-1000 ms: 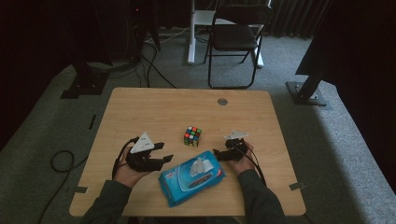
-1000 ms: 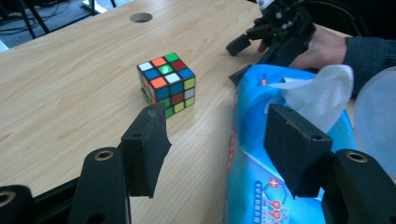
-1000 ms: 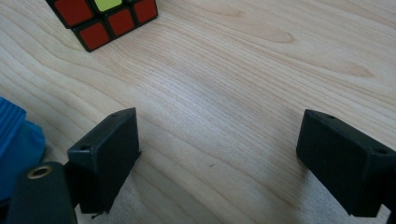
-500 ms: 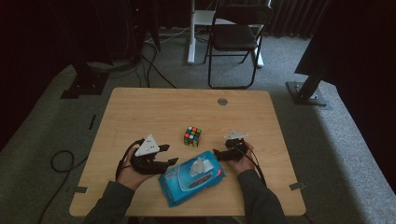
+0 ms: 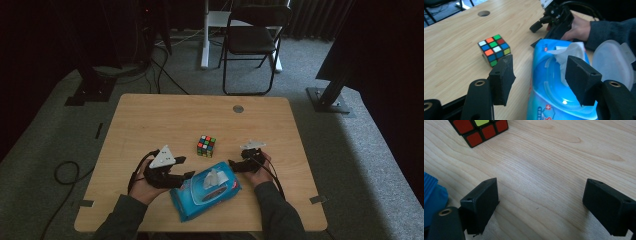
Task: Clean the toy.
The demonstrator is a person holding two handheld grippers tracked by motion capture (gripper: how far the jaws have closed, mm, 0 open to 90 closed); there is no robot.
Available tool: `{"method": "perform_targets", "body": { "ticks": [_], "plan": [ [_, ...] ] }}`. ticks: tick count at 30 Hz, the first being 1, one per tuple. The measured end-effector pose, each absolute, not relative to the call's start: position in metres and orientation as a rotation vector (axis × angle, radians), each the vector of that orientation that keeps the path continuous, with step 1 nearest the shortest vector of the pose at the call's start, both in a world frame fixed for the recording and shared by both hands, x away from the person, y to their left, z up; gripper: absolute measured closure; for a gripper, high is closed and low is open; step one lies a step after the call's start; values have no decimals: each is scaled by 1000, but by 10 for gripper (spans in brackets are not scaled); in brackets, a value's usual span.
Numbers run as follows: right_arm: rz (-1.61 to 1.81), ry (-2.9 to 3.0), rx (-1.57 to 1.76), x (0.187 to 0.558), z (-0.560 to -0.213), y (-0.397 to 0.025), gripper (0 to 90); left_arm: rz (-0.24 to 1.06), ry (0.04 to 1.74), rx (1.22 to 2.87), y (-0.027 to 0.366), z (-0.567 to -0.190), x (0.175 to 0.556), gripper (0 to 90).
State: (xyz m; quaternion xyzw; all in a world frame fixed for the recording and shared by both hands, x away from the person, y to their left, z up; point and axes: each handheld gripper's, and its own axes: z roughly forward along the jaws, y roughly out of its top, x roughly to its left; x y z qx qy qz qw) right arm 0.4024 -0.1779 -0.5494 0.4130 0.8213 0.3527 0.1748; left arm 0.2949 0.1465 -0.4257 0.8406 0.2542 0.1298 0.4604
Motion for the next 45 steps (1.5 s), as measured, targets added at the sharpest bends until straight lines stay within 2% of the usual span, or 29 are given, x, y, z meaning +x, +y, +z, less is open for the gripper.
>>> {"method": "perform_targets", "body": {
  "ticks": [45],
  "plan": [
    [998,2326,1173,402,-549,-178,130,217,534,2088,115,-428,288,433]
  ]
}}
